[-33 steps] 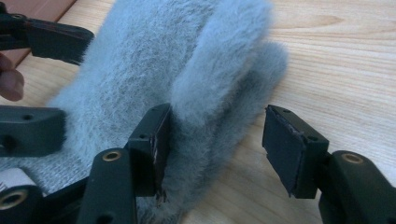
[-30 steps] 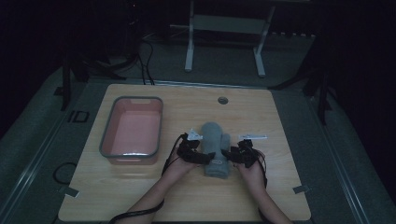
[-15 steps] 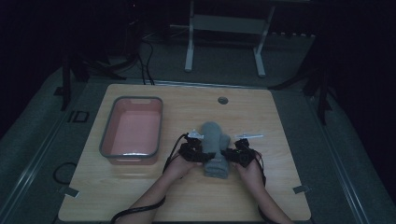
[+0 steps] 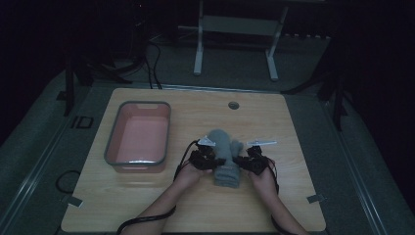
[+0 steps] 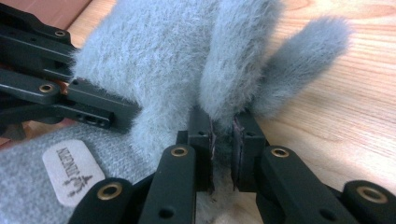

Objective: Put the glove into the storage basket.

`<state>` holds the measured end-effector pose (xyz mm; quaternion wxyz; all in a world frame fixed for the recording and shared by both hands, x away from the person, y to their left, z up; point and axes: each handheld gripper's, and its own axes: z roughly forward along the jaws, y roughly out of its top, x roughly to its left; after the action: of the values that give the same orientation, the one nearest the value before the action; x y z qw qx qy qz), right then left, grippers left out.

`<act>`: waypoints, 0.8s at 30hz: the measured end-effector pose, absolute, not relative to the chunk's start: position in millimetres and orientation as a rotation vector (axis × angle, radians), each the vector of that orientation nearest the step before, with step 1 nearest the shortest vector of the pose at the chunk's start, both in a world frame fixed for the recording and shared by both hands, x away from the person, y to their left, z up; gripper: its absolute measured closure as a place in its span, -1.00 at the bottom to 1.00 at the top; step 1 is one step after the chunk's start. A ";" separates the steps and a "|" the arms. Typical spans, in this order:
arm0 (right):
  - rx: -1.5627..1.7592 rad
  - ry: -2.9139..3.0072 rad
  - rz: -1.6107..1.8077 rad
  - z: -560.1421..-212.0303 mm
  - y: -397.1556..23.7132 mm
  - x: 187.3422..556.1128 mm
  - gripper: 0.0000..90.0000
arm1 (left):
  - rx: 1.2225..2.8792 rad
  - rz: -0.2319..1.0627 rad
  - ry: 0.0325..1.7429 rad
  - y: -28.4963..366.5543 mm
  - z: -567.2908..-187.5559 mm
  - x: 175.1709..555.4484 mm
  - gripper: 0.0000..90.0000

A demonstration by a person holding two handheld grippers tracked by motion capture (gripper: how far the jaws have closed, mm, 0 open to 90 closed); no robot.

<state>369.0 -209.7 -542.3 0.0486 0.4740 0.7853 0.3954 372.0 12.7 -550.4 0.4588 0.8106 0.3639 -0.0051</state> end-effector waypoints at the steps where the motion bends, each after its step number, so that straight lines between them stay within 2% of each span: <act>1: 1.453 2.393 1.218 -540.9 -211.0 368.8 0.81 | 2.007 -0.002 0.882 11.8 -547.2 371.0 0.79; 6: 1.441 2.389 1.242 -533.2 -214.1 365.6 0.82 | 1.996 -0.026 0.857 13.1 -538.1 370.0 0.81; 24: 1.355 2.304 1.400 -470.3 -207.1 361.3 0.82 | 1.989 0.043 0.735 34.7 -471.7 373.7 0.81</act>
<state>361.3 -207.1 -470.3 0.0622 0.4482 0.7620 0.4632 373.7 34.7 -471.7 0.4886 0.8183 0.3023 0.0178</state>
